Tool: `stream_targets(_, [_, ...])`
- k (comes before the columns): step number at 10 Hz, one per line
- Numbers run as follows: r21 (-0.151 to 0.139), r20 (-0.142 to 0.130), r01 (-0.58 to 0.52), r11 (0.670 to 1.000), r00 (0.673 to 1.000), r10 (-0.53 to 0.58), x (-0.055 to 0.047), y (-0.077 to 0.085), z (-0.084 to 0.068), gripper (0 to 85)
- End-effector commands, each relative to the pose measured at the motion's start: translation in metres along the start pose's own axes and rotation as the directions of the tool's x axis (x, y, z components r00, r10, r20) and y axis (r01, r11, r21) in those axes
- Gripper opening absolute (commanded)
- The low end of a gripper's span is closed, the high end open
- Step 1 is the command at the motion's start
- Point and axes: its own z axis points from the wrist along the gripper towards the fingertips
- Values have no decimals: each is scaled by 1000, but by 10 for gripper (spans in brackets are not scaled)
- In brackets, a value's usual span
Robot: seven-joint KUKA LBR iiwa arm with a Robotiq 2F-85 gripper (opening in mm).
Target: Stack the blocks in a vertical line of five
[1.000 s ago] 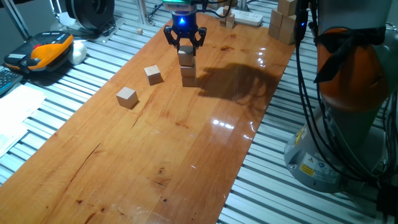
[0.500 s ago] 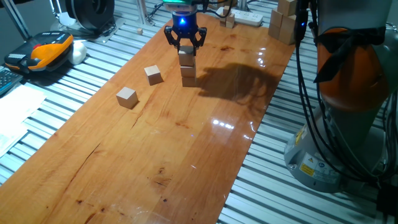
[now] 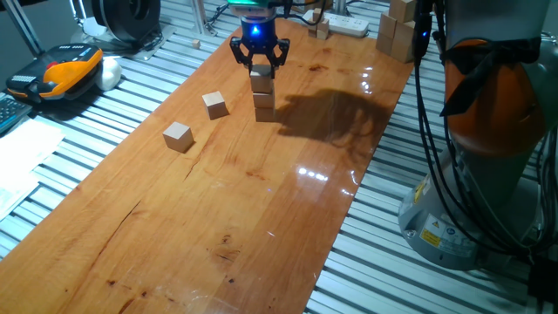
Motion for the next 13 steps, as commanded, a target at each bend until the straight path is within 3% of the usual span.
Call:
stream_targets(1, [-1,-1,0,1000,1000,0,0,0,0,0])
stream_targets(13, [4,11,26,1000,1000,-26,1,0,0,0])
